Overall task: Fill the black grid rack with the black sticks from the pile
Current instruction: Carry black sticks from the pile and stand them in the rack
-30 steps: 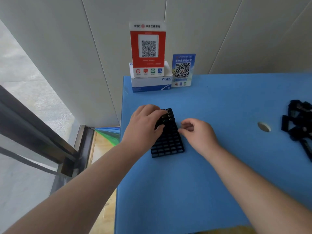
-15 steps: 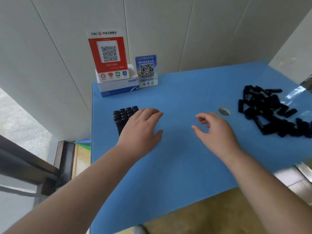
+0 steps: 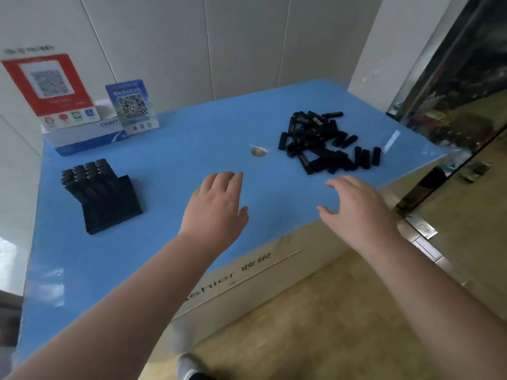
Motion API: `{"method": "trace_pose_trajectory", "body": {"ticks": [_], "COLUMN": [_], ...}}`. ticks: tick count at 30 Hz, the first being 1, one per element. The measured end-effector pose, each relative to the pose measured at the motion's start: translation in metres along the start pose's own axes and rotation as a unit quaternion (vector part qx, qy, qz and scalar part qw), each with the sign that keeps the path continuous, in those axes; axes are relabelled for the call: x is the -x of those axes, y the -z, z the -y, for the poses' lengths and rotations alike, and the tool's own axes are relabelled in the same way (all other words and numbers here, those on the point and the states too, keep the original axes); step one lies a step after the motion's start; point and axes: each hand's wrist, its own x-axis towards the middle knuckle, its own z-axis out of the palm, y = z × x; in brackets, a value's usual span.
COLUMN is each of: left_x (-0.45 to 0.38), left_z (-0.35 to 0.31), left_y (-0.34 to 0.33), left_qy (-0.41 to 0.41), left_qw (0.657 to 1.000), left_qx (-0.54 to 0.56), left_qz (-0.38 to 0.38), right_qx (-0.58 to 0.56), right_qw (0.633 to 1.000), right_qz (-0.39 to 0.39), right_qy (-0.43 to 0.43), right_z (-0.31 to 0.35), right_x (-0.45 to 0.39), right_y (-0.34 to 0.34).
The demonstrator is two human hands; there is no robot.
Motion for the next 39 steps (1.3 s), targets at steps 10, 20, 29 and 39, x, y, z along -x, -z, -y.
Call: {"method": "trace_pose_trajectory", "body": {"ticks": [10,20,29,39], "left_x": [-0.026,-0.109,-0.215,-0.278], "left_z": [-0.105,-0.146,-0.161,-0.177], "left_y": [-0.018,-0.049,-0.079,-0.108], "left_qy": [-0.038,-0.064,-0.099,-0.074], "left_qw": [0.998,0.989,0.981,0.980], "left_qx": [0.030,0.111,0.154,0.144], "left_qz": [0.046,0.068,0.071,0.115], "right_qx": [0.001,0.038,0.029,-0.003], "right_qw": [1.000,0.997,0.995,0.998], "right_qz": [-0.002,0.011,0.016,0.028], "right_qy": [-0.022,-0.061,-0.090,-0.057], "right_z": [-0.087,-0.139,-0.178,-0.205], "right_x": [0.018,-0.036,-0.106,-0.159], "right_y": [0.024,0.023,0.013,-0.002]}}
